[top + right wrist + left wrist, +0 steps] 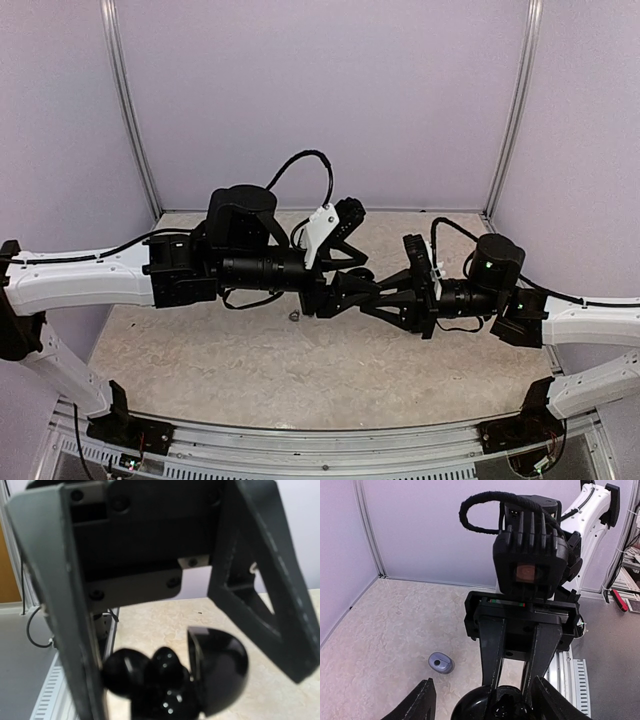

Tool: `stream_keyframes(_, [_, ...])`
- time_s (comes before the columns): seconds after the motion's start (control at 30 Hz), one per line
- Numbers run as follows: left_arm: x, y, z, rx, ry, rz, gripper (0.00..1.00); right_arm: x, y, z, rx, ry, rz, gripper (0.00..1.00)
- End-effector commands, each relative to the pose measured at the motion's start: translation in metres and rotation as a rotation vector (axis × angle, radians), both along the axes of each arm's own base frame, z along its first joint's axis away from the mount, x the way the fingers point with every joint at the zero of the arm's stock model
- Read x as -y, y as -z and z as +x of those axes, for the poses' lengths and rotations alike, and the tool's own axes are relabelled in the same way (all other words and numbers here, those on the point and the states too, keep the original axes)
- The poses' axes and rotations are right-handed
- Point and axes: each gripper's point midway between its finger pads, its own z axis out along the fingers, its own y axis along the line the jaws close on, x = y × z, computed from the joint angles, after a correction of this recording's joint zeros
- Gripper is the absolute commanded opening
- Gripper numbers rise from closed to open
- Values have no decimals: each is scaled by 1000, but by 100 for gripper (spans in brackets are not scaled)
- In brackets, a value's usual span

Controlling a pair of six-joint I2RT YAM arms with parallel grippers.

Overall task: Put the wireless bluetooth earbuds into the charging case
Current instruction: Adjust the left earbud in the left side groove of the charging case.

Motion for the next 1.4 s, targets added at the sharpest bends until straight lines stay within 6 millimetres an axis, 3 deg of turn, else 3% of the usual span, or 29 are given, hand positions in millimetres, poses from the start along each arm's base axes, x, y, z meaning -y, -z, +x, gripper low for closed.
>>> stream_keyframes(0.0, [0,2,19,-16,-45,-37,65,0,-26,-21,47,-90,61,0])
stream_keyframes(0.6, [-6,24,25,-60,-62,-8,65,9,-40,-21,78,-50,95,0])
stream_keyframes(0.73, [-8,16,22,-55,-52,-29,65,8,-36,-20,70,-50,88,0])
stream_keyframes(0.97, [2,-2,-6,25,54,-56,71,4,-30,-19,48,-58,81,0])
stream_keyframes(1.37, [18,-14,5,44,37,-65,71,1,-26,-21,34,-85,81,0])
